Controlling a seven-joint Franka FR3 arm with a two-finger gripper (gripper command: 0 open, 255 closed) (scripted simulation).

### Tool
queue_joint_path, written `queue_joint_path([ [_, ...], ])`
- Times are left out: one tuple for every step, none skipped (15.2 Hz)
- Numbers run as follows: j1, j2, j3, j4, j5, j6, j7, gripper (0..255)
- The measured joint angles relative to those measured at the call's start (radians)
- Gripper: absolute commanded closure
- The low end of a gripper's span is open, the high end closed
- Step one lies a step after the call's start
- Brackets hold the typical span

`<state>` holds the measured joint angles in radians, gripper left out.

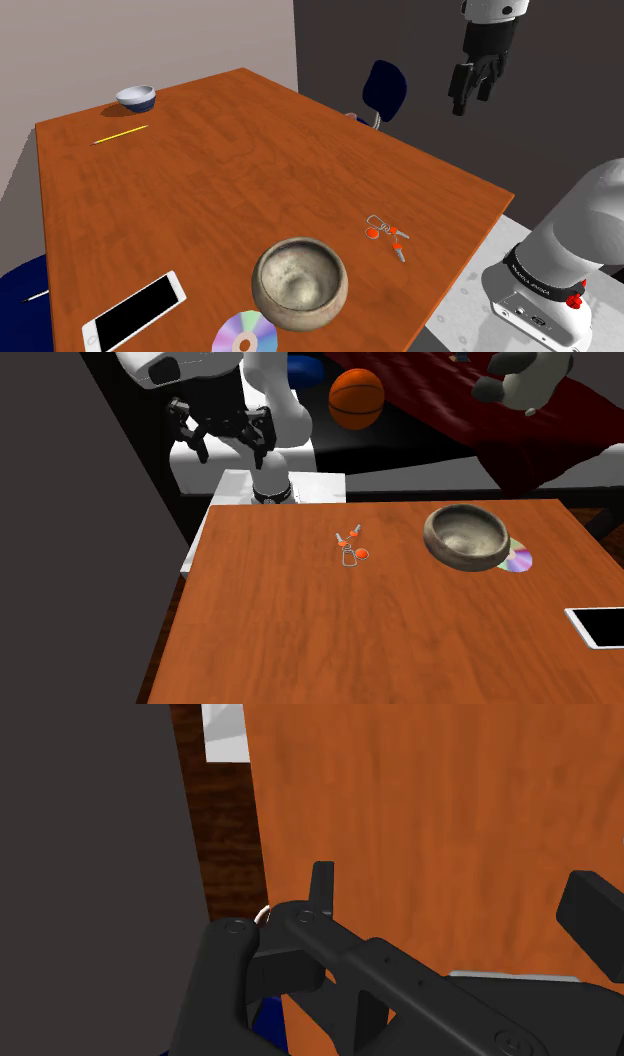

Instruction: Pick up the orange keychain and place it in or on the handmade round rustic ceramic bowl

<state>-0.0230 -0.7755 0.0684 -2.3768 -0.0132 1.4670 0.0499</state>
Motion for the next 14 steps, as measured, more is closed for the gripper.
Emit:
queue_joint_path([
  [0.0,0.0,0.0,0.0,0.0,0.0,0.0,0],
  [0.006,-0.004,0.004,-0.013,0.006,0.012,-0.001,0],
  [0.016,-0.013,0.011,-0.037,0.016,0.034,-0.003,0],
  [0.029,-0.019,0.021,-0.062,0.029,0.059,-0.003,0],
  [0.043,-0.028,0.033,-0.087,0.043,0.084,-0.002,0],
  [0.058,-0.041,0.044,-0.12,0.058,0.113,-0.003,0],
  [0.071,-0.044,0.052,-0.146,0.07,0.145,-0.008,0],
  [0.087,-0.052,0.064,-0.177,0.085,0.177,-0.009,0],
  [0.101,-0.053,0.074,-0.195,0.099,0.204,-0.013,0],
  [0.116,-0.046,0.085,-0.214,0.112,0.238,-0.016,0],
  [0.134,-0.065,0.097,-0.245,0.128,0.261,-0.018,0],
  [0.15,-0.067,0.108,-0.274,0.142,0.296,-0.022,0],
  [0.166,-0.054,0.122,-0.289,0.157,0.334,-0.025,0],
  [0.183,-0.054,0.135,-0.308,0.173,0.364,-0.027,0],
])
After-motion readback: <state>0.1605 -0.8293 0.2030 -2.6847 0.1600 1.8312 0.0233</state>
